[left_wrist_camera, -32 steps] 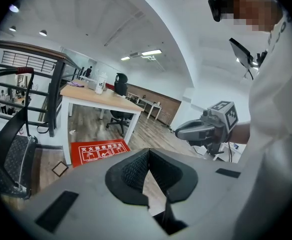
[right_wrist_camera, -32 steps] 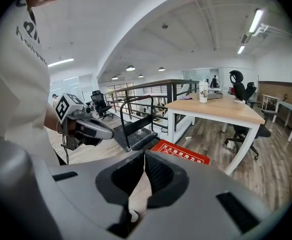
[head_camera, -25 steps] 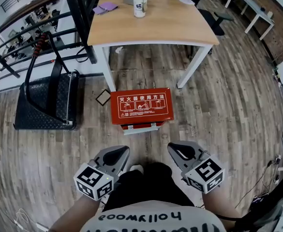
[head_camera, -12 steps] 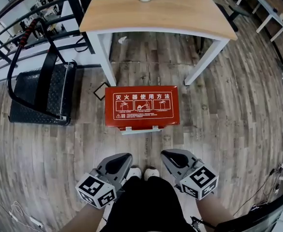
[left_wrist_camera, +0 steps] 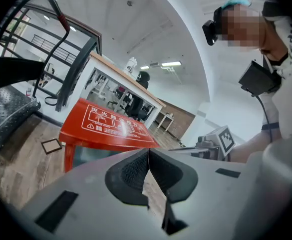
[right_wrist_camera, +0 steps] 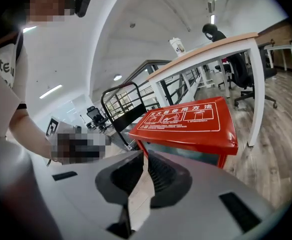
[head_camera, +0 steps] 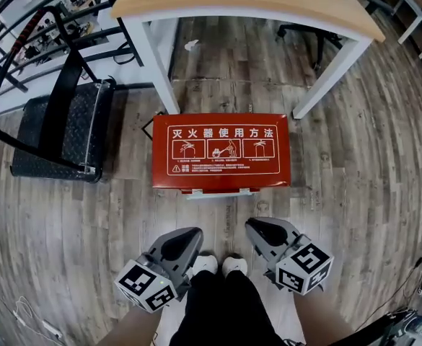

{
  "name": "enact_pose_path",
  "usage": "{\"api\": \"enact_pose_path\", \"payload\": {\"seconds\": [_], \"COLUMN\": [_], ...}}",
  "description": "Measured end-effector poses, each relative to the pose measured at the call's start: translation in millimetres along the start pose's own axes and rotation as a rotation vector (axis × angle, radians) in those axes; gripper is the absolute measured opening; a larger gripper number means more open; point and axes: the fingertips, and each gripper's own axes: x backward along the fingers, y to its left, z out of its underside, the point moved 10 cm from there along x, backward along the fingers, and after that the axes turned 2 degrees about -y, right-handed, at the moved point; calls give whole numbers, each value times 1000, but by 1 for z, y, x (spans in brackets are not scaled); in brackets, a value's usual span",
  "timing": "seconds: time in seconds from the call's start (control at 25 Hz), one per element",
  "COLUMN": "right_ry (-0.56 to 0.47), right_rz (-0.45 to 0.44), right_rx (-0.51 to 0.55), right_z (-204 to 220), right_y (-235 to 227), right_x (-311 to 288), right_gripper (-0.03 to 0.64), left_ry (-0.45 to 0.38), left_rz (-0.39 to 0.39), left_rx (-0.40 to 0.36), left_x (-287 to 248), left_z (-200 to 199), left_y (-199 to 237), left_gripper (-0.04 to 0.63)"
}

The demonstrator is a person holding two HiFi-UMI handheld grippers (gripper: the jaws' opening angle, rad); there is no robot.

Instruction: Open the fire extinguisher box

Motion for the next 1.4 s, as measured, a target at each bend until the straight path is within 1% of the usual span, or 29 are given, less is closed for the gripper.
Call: {"api": "enact_pose_path", "payload": {"seconds": [0.2,0.32,0.4,0.44,0.48,0.52,0.6,0.72,0.8,0.88,0.96,1.08,1.2,1.4], "right_ry": [-21,-33,-34,-32,-31,-33,-49,-123,-198,-249,-264,-261,-271,-321], "right_rz": [-7,-15,-23,-27,-30,-34,-45,-81,-99,-119,-141,-159,-156,-159], "right_rx": [22,44,50,52,56,61,72,75,66,43,28,46,63,57], "right_z": [33,50,58,61,64,66,69,67,62,58,56,54,53,51], "right_y": [-28,-45,-55,-60,-64,-68,-74,-81,-85,-90,-94,-97,-99,-103], "right_x": [-26,-43,-54,-59,-64,-68,-75,-81,-82,-84,-86,-89,-91,-90], "right_gripper": [14,15,28,48,76,100,115,121,121,121,121,121,121,121], "left_ry": [-55,-62,-66,-71,-75,-80,-88,-123,-164,-206,-228,-224,-239,-259], "left_rz": [61,75,83,87,91,93,100,123,145,170,193,226,237,258], "left_rx": [-2,-20,-22,-20,-17,-15,-12,13,38,61,65,45,47,52], "left_x": [-24,-39,-47,-51,-55,-59,-64,-69,-74,-78,-83,-89,-92,-93], "left_z": [33,49,59,64,67,70,75,75,71,66,63,59,55,55], "left_y": [37,60,73,79,85,91,101,115,122,126,127,129,133,134], "left_gripper": [9,9,12,33,92,130,133,138,143,143,146,155,158,161]}}
